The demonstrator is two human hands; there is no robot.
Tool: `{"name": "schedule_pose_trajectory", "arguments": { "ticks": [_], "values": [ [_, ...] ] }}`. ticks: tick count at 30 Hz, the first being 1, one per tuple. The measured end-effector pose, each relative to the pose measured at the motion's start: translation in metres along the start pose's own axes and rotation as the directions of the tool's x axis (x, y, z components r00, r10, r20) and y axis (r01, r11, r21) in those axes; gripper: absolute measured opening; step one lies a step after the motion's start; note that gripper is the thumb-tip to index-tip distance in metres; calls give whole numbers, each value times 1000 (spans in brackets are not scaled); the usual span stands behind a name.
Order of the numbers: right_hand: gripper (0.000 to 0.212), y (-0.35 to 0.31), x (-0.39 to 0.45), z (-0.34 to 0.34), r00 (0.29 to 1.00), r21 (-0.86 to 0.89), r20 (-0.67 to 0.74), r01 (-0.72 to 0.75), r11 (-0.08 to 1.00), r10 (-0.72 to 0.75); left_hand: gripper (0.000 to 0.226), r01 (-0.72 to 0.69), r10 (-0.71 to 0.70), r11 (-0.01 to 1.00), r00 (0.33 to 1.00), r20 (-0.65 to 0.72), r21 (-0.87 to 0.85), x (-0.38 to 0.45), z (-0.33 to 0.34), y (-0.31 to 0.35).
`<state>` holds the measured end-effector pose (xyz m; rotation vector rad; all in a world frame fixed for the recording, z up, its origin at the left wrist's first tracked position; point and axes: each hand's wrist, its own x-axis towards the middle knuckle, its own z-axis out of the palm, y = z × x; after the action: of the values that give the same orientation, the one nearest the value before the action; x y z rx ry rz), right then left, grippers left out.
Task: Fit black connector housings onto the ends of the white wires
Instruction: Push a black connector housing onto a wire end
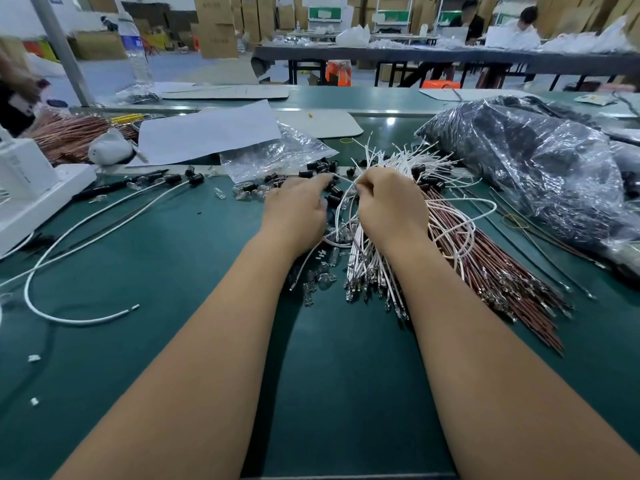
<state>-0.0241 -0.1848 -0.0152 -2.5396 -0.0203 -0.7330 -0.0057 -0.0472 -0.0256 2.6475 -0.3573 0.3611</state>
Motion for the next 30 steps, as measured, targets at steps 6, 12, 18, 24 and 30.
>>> {"name": "schedule_pose_trajectory", "arguments": {
  "ticks": [6,12,18,24,30],
  "values": [
    [16,0,-1,1,1000,47,-9,-21,999,21,26,87,-90,988,996,-15,-131,3,-1,-4],
    [17,0,-3,2,1000,126,1,-18,992,18,20,103,-132,952,988,-82,-288,2,0,-3],
    [19,-1,-5,0,999,254,-27,-13,967,20,25,-8,-186,725,961,-207,-689,-2,-11,-10],
    [20,-1,-5,-4,998,331,-52,-16,944,35,30,14,-246,536,959,-140,-844,-4,-14,-12],
    [19,0,-5,-4,999,334,-47,-7,943,24,31,17,-245,497,962,-121,-867,-4,-16,-11]
  ]
}}
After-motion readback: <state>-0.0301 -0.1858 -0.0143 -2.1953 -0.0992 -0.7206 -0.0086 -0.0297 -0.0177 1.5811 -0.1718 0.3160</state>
